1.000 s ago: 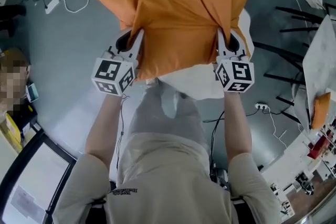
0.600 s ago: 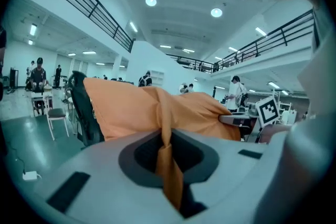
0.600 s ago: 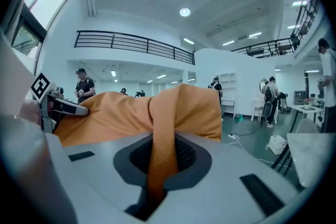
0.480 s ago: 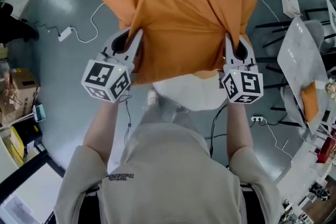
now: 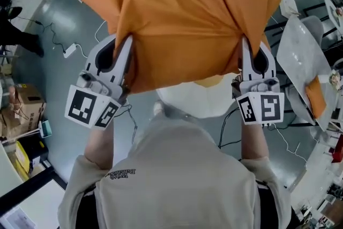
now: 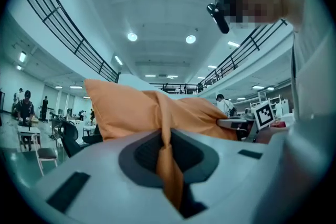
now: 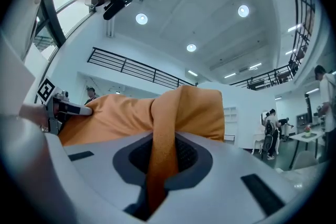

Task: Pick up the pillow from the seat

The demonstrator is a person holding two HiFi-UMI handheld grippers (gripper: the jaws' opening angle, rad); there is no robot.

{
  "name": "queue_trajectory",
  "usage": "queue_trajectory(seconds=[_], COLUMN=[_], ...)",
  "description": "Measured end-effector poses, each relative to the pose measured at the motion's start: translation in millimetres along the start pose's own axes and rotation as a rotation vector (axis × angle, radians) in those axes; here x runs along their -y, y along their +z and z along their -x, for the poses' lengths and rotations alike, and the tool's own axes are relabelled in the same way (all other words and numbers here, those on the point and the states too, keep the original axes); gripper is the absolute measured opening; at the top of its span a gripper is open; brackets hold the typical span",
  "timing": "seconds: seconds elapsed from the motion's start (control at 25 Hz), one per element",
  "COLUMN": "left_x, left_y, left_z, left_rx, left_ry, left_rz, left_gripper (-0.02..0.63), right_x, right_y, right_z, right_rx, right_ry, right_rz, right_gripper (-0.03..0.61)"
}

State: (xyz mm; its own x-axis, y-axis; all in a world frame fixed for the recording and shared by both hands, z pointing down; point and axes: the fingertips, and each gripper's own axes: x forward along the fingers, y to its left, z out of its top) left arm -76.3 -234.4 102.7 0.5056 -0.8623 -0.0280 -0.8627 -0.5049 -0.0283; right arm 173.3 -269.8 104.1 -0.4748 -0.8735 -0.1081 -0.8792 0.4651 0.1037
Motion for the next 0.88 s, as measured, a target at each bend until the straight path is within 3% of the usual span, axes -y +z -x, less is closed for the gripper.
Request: queue_trajectory(seconds=[0.2, 0.88], left_x=[13, 35], left_y=[9, 1], left_z=[19, 14], left_rx=[0.043, 0.053], left_ry=[0.001, -0.029], left_rz=[-0.031, 0.009], left_gripper=[0.035, 0.028], right_x=[-7, 10], right_y=[12, 9], right_z=[21, 39], right_rx=[0.019, 0.014], right_ry=[0.003, -0.061], right_rz=[0.020, 0.056], right_gripper=[0.032, 0.031])
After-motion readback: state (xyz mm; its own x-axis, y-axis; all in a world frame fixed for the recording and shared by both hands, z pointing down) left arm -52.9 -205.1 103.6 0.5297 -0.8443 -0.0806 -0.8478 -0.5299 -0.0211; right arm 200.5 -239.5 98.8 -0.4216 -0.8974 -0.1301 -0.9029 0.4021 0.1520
